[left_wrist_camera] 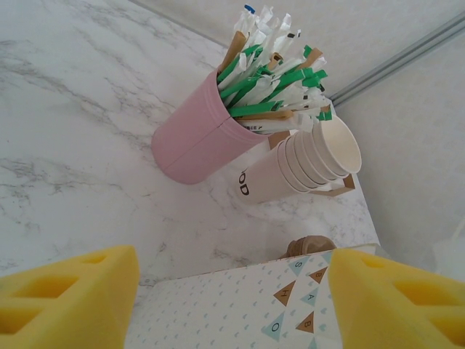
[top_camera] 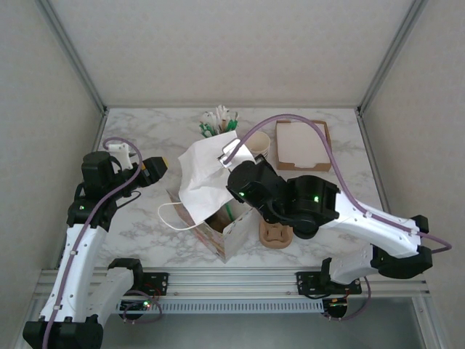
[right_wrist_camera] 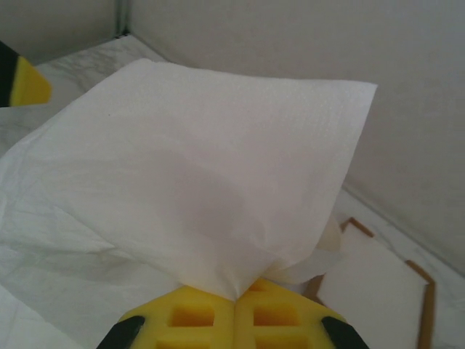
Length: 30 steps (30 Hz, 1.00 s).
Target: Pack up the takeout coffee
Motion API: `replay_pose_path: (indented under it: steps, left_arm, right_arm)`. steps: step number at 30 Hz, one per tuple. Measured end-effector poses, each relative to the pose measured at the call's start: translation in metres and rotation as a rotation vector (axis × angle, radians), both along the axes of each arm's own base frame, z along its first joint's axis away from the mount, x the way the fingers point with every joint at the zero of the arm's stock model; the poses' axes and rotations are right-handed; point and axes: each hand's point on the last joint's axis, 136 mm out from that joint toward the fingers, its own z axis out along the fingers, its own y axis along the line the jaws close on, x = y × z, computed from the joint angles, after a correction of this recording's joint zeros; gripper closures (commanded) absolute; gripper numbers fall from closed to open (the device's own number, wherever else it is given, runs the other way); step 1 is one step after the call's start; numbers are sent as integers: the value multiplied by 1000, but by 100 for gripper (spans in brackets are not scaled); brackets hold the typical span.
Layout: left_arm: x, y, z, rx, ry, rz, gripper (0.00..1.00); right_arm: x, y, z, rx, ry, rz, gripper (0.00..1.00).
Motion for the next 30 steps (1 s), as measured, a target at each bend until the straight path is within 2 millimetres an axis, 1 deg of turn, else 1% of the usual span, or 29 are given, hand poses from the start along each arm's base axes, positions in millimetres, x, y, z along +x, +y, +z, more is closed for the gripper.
replay_pose_path:
  steps: [8,13,19,22,25,30]
  left_arm:
    - [0,0,0,0,1,0,31]
    - [-1,0,-2,1,10,0,31]
    - [-1,0,-4,1,18,0,31]
    - [-1,0,-5,1,22,0,31]
    - [0,0,-5,1,23,0,31]
    - [-1,0,-5,1,23,0,31]
  right_arm:
    - [8,-10,28,-51,-117,-28,100]
    - [9,-11,29,-118,-149,-1,100]
    - [9,-8,18,-228,-174,39,100]
    - [7,-4,5,-306,-188,72,100]
    - [2,2,-8,-385,-200,117,100]
    - [-16,15,-22,-483,-225,214,100]
